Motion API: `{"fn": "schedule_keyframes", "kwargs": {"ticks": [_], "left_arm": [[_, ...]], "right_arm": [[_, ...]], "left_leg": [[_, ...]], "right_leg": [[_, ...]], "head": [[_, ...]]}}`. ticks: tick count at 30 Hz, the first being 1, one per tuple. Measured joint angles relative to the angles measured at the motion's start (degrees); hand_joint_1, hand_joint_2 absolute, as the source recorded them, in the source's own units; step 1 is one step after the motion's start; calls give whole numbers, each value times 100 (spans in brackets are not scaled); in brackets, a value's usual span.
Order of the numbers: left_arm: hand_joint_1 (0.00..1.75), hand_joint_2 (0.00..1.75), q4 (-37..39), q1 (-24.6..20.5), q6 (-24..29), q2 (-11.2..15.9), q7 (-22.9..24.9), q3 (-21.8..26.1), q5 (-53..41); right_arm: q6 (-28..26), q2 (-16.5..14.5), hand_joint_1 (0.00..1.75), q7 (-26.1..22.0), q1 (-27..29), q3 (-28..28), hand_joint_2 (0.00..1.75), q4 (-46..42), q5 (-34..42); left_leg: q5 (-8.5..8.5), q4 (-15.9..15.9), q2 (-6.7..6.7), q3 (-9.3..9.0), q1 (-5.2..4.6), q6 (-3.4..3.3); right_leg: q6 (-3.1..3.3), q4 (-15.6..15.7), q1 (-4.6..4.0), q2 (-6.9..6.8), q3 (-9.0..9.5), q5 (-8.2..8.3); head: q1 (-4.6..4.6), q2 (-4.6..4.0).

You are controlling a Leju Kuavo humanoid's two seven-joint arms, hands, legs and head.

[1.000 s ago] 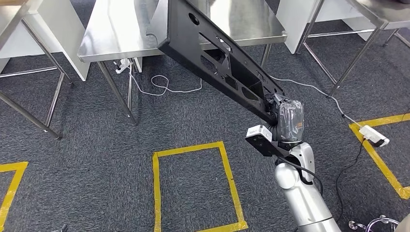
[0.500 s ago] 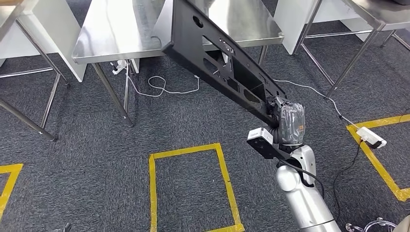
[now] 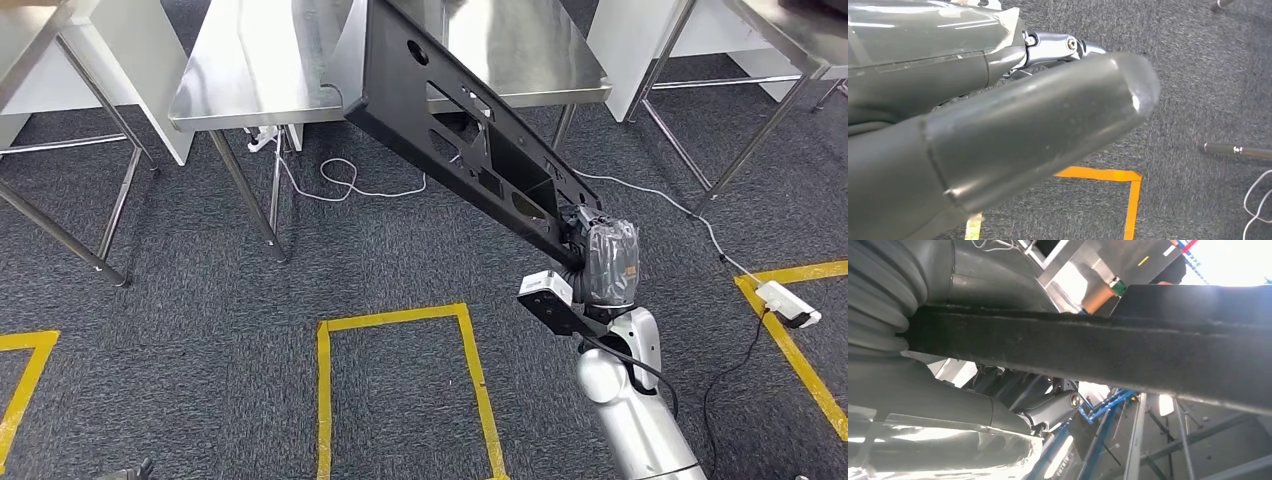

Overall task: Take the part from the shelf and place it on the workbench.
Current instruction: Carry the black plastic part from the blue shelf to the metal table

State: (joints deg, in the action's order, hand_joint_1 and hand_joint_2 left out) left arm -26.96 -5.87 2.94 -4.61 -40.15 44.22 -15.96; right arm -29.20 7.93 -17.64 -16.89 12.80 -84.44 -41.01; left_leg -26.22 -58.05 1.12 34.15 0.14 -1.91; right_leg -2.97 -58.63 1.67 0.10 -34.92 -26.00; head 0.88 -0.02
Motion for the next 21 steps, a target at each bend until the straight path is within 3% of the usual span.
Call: {"fn": "schedule_keyframes", "kwargs": {"ticks": [4,7,9,10,11,12,14,19,21], "left_arm": [[0,0,33,-8,-3,5,0,-1,-11],[0,0,60,-13,-8,8,0,-2,-23],[0,0,84,-8,-9,9,0,-2,-24],[0,0,94,-7,-10,11,0,-2,-25],[0,0,100,-9,-11,15,0,-2,-26],[0,0,102,-13,-12,19,0,-2,-28],[0,0,103,-25,-9,26,0,-3,-41],[0,0,107,-34,9,37,-1,-9,-97],[0,0,116,-46,11,38,-1,-13,-103]], "right_arm": [[-2,1,171,10,5,-14,175,-32,-8],[-2,-8,171,11,5,-14,175,-54,-10],[-1,-10,171,11,8,-15,175,-54,-10],[0,-9,171,11,8,-16,175,-54,-10],[-1,-9,171,11,7,-19,175,-54,-10],[-1,-9,171,11,6,-25,175,-55,-10],[-2,-8,171,11,-1,-46,175,-56,-11],[0,1,171,0,-12,-102,175,-67,8],[0,22,171,-8,-15,-116,175,-71,34]], "left_leg": [[-151,-196,-25,75,53,108],[-582,-1178,-67,563,83,195],[-630,-1606,-72,856,105,221],[-499,-1523,-77,860,114,220],[-287,-1237,-85,757,119,211],[-70,-840,-95,588,121,193],[149,-232,-103,300,93,154],[123,4,-75,127,31,-17],[121,74,-74,39,38,-100]], "right_leg": [[190,24,19,4,60,-10],[296,30,15,-2,126,-56],[321,29,5,-2,158,-85],[320,29,4,1,180,-101],[311,28,6,4,210,-123],[291,30,8,6,244,-150],[231,31,-20,6,282,-201],[80,-14,-49,-17,282,-301],[104,-533,-53,-21,11,-501]], "head": [[15,0],[39,0],[39,0],[38,0],[39,0],[39,0],[35,0],[28,0],[14,0]]}}
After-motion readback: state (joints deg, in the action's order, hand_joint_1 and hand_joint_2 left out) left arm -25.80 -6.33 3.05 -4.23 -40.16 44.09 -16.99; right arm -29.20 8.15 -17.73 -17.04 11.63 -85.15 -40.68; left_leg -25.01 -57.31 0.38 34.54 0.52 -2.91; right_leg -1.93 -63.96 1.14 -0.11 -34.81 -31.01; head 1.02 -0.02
